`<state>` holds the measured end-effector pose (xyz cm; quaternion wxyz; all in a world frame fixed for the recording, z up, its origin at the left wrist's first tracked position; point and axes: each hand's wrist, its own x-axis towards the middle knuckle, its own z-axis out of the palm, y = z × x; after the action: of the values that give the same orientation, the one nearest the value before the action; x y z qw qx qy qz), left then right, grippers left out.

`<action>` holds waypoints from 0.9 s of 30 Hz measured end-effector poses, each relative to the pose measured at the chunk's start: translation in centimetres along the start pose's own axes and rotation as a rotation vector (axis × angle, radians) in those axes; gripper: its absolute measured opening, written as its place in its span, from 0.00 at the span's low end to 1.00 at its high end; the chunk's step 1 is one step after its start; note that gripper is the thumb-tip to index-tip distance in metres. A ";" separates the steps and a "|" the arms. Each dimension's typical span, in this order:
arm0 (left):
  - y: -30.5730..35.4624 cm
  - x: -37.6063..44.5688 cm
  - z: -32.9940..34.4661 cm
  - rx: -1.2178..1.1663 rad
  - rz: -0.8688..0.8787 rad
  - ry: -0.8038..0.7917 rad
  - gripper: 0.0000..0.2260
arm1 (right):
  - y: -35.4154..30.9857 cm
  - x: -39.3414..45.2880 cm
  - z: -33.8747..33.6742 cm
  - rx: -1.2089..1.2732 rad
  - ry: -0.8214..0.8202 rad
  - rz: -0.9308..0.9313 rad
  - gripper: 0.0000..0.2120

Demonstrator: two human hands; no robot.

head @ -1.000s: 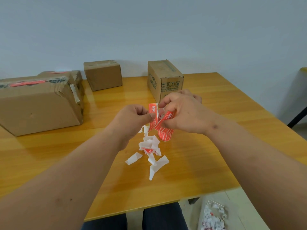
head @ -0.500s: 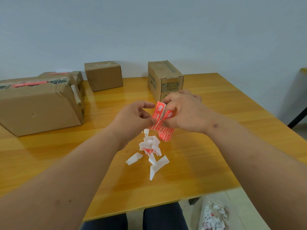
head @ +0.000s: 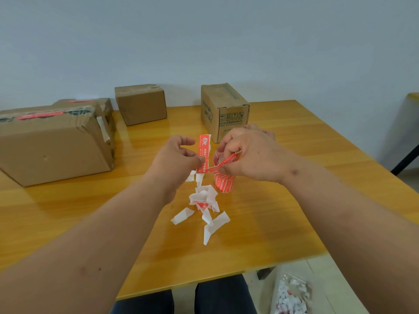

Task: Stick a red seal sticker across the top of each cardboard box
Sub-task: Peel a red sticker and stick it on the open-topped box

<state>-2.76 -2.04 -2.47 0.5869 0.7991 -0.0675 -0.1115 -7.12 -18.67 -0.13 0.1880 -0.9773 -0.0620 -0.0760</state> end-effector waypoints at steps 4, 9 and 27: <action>0.0 0.1 0.0 0.006 0.008 0.042 0.18 | -0.1 -0.1 -0.2 0.033 -0.014 0.012 0.06; -0.3 0.3 -0.8 -0.007 -0.031 0.117 0.14 | -0.2 -0.5 -0.6 0.045 -0.048 0.027 0.03; -0.8 -2.0 -2.5 -0.085 0.003 -0.123 0.07 | -3.6 0.9 -0.1 0.310 0.080 0.152 0.13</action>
<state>-4.01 1.01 -2.30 0.6151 0.7650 -0.0998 -0.1625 -6.75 -15.32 1.43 0.3441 -0.9346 0.0087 -0.0898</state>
